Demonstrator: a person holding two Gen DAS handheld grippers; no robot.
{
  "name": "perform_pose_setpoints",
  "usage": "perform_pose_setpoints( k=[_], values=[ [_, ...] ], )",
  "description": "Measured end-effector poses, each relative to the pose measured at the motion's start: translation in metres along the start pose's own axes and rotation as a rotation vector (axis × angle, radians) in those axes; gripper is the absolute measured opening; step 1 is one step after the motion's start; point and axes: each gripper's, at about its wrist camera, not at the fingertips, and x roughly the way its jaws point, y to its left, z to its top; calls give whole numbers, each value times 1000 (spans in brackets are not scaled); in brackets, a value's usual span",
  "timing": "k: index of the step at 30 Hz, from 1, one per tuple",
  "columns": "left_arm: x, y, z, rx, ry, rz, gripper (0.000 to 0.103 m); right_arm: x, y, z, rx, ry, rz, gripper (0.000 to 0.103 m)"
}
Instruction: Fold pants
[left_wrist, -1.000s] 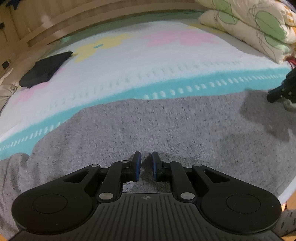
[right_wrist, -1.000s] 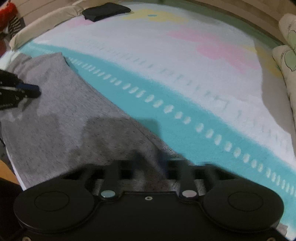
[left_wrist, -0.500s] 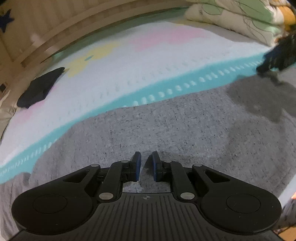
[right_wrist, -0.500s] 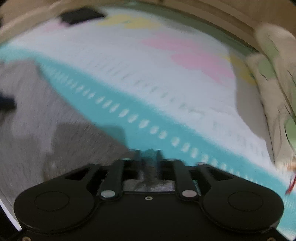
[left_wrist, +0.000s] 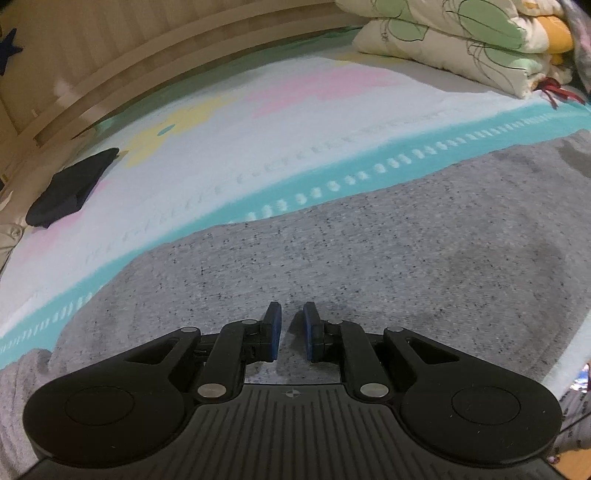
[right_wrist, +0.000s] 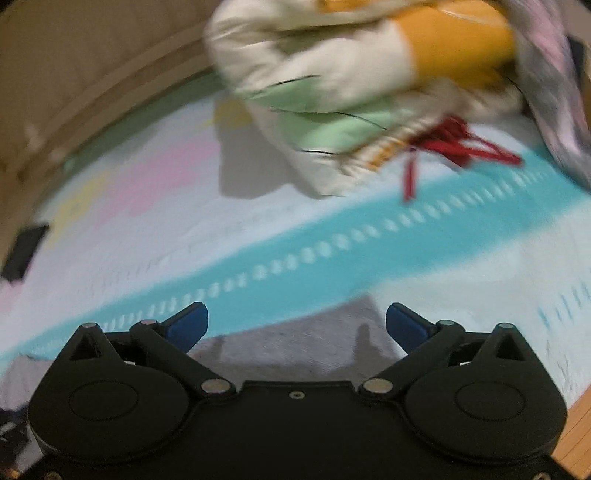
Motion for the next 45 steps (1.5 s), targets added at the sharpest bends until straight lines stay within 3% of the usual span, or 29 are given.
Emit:
perform_pose_setpoints(
  k=[3,8,10,13,16,24,28,30,33,45],
  values=[
    [-1,-4,-2,12,-12,-2,13,-4,-39,-12,132,-19,38,103],
    [3,-6,-1,26,-13,6,13,5,-94,-40,325,76,143,103],
    [3,-8,0,27,-10,12,13,9,-102,-51,326,118,171,103],
    [3,-11,1,36,-14,16,13,4,-99,-59,246,108,214,103],
    [2,-14,2,49,-18,20,13,5,-95,-63,226,122,309,103],
    [0,-22,2,87,-31,16,13,8,-101,-69,260,57,447,103],
    [-2,-24,3,92,-36,3,13,14,-97,-71,233,76,602,103],
    [-2,-26,5,89,-38,-7,13,22,-87,-73,197,133,596,103],
    [-4,-28,8,87,-49,-25,13,25,-70,-67,134,120,567,103],
    [-24,-82,53,79,-119,-174,13,34,-51,-58,223,150,476,103]
  ],
)
